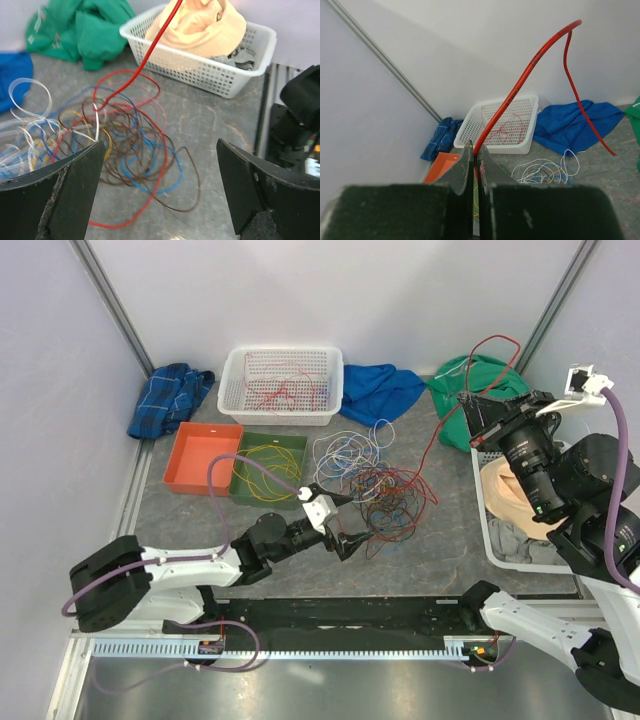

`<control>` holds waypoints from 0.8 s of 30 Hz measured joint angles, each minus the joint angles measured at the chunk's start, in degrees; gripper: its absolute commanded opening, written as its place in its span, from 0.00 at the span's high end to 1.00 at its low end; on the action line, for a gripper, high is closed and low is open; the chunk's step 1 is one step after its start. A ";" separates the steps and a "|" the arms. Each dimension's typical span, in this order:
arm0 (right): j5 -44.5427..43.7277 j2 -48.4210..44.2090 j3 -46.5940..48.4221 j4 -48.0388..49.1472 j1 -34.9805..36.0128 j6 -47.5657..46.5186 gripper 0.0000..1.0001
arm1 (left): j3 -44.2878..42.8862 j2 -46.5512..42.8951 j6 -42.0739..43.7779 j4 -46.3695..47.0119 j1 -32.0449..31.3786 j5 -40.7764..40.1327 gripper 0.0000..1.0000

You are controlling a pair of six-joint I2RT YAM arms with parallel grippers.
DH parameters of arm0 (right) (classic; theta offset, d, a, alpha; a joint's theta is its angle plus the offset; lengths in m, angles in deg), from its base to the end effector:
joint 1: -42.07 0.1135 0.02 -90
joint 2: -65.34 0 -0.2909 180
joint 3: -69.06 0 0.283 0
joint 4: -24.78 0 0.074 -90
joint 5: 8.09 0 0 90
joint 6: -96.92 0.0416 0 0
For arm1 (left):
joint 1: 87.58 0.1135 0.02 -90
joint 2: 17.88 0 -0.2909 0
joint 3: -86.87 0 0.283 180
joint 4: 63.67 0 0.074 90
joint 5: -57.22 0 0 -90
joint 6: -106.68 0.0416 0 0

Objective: Untangle the cables

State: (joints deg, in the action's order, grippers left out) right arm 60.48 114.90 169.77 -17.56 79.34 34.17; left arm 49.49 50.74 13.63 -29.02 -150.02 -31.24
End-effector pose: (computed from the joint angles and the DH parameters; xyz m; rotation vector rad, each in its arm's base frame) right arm 0.1049 0.0607 0.5726 0.1892 1.4488 0.6604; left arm 0.1245 -0.2410 0.2445 0.8048 1.3656 -0.9278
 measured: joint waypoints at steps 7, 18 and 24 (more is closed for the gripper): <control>3.08 0.46 -0.17 0.04 0.02 1.73 1.00 | -0.87 10.10 8.46 16.09 -0.28 -1.86 0.01; 4.90 -0.50 -3.89 -0.85 0.00 2.75 1.00 | -10.43 24.79 13.62 24.26 0.04 -5.95 0.98; 4.44 -2.51 -6.45 -0.68 0.00 2.71 1.00 | -10.47 21.18 13.99 20.37 0.17 -10.84 0.98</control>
State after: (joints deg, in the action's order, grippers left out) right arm 64.91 112.39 163.32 -18.24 79.34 36.88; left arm 39.02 71.92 27.62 -8.65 -149.84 -42.08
